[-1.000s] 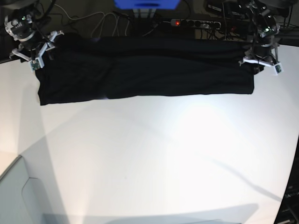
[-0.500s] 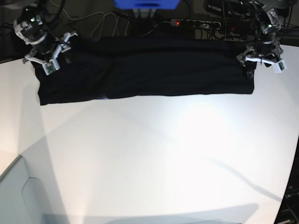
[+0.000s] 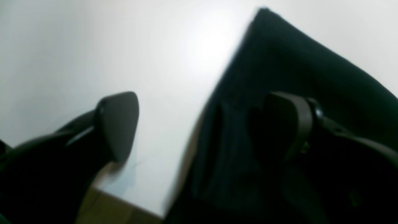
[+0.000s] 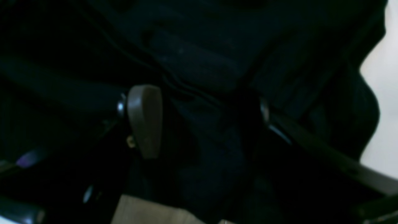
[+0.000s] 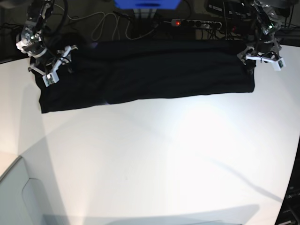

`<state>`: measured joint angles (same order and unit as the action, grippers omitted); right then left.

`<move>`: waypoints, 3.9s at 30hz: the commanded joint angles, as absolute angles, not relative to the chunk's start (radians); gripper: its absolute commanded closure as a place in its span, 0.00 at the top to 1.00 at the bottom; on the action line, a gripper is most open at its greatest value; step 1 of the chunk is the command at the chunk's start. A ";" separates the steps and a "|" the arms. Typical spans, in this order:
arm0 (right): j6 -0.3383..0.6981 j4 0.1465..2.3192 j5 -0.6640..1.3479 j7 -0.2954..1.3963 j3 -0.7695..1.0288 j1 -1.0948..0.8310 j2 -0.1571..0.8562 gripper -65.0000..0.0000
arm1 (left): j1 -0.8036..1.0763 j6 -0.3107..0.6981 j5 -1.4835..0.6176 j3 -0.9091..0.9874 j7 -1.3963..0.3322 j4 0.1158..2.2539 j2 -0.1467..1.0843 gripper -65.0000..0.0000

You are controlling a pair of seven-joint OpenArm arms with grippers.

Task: Fold the T-shirt properly
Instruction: 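Pull the strip ends apart with both grippers to straighten it, then hold the strip ends with both grippers, adjusting the left grip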

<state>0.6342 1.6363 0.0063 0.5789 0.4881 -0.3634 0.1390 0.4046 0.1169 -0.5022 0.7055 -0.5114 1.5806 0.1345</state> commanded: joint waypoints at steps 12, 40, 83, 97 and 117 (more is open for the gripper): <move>0.657 1.524 -0.012 0.613 0.490 -0.298 0.189 0.57 | 0.374 0.153 -0.513 0.707 -0.510 1.583 0.139 0.94; 0.657 1.529 -0.010 0.613 0.489 -0.300 0.185 0.57 | 0.415 0.228 -0.595 0.707 -0.512 1.575 0.133 0.00; 0.657 1.531 -0.010 0.613 0.489 -0.309 0.183 0.57 | 0.349 0.223 -0.602 0.717 -0.605 1.609 0.196 0.45; 0.657 1.531 -0.010 0.613 0.489 -0.309 0.183 0.57 | 0.349 0.231 -0.598 0.829 -0.616 1.667 0.139 0.47; 0.657 1.531 -0.010 0.613 0.489 -0.309 0.183 0.57 | 0.349 0.234 -0.599 0.773 -0.615 1.639 0.113 0.58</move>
